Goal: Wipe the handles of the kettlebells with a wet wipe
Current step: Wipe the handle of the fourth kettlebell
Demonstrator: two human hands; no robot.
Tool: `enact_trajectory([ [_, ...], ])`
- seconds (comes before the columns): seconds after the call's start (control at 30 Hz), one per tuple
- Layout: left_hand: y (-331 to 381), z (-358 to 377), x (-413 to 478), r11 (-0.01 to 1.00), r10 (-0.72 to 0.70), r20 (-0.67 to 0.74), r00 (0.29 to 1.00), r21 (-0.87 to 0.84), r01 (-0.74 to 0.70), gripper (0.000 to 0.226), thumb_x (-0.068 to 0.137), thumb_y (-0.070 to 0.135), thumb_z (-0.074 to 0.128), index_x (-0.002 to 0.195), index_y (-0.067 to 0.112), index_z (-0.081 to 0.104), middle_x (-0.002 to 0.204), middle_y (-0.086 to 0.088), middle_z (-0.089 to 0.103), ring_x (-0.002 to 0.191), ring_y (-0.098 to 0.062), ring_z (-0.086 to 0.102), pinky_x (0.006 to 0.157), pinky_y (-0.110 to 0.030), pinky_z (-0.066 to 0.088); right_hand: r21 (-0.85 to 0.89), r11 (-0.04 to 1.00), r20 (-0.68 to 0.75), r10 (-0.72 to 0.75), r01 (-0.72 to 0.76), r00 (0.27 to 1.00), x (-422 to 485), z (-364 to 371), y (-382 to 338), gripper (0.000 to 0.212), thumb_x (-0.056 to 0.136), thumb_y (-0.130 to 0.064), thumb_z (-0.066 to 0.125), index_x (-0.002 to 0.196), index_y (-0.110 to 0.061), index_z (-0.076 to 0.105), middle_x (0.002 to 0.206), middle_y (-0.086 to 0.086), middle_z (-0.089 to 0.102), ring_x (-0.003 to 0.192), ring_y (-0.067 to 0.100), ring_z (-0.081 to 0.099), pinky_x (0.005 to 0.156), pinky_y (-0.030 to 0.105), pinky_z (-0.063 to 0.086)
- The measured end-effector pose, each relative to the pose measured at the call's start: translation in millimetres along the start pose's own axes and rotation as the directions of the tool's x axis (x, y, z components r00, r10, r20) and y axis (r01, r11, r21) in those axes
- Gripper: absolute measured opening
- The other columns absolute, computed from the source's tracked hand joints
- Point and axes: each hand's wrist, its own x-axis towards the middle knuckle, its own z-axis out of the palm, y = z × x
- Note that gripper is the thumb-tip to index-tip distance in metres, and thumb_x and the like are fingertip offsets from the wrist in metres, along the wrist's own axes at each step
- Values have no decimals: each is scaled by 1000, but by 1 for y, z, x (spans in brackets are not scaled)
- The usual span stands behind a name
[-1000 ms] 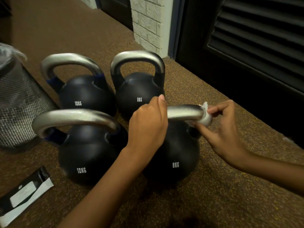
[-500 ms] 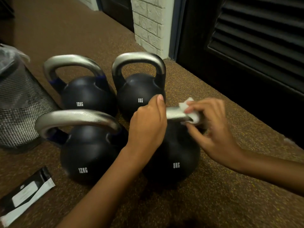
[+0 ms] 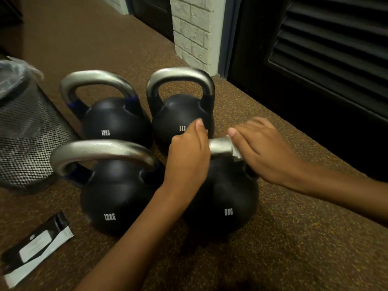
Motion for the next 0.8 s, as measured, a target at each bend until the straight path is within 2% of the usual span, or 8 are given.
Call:
enact_trajectory([
  [0.03, 0, 0, 0, 999, 20, 10, 1000, 38, -20, 42, 101, 30, 27, 108, 7, 61, 92, -13, 71, 90, -27, 66, 79, -27, 47, -33, 999, 21, 0, 1, 1000, 3, 0, -4, 50, 96, -39, 17, 81, -16, 58, 72, -8, 53, 75, 18, 53, 91, 27, 27],
  [0.17, 2, -2, -1, 975, 108, 48, 993, 190, -115, 41, 100, 28, 28, 105, 2, 60, 83, -20, 67, 79, -36, 63, 63, -30, 37, -187, 979, 136, -48, 74, 989, 17, 2, -25, 44, 98, -33, 17, 79, -19, 54, 76, -1, 62, 78, 22, 57, 92, 33, 29],
  [0.3, 6, -4, 1, 953, 106, 62, 992, 280, -119, 37, 101, 24, 27, 102, 5, 60, 83, -16, 67, 79, -31, 63, 55, -22, 29, -18, 1000, 341, -10, 17, 940, 33, -7, -26, 40, 101, -25, 27, 62, -22, 39, 59, -6, 40, 64, 22, 46, 71, 36, 38],
  [0.4, 9, -5, 1, 955, 57, 123, 991, 283, -90, 36, 101, 22, 27, 108, 3, 56, 91, -20, 64, 87, -37, 59, 67, -30, 36, 98, 990, 442, 49, -103, 896, 40, -13, -13, 44, 100, -25, 32, 58, -18, 39, 56, -3, 37, 54, 13, 34, 60, 31, 28],
  [0.5, 10, -7, 1, 968, -1, 146, 989, 250, -36, 37, 101, 23, 26, 115, 3, 54, 99, -22, 63, 93, -39, 57, 76, -39, 39, 292, 906, 470, 142, -305, 871, 34, -15, 9, 41, 99, -24, 38, 60, -13, 45, 56, 5, 37, 50, 13, 33, 55, 30, 28],
  [0.67, 10, -4, 3, 961, -6, 173, 985, 272, -42, 40, 101, 24, 23, 117, 4, 54, 101, -20, 64, 94, -38, 57, 81, -44, 41, 566, 638, 434, 308, -522, 847, 16, -1, 38, 38, 93, -27, 46, 66, -2, 57, 60, 11, 49, 50, 15, 45, 51, 20, 36],
  [0.73, 9, -4, 2, 965, -1, 163, 987, 259, -42, 40, 101, 25, 23, 112, 3, 55, 97, -20, 64, 92, -38, 58, 81, -44, 42, 582, 648, 350, 346, -492, 870, 10, 5, 39, 43, 94, -28, 44, 68, 3, 59, 59, 12, 49, 50, 18, 45, 52, 22, 36],
  [0.8, 8, -4, 2, 969, 6, 154, 988, 242, -44, 40, 101, 25, 23, 111, 2, 55, 96, -20, 63, 91, -38, 57, 80, -45, 42, 511, 766, 248, 303, -390, 920, 8, 5, 33, 45, 98, -30, 39, 65, -4, 57, 57, 11, 46, 51, 19, 41, 54, 28, 33],
])
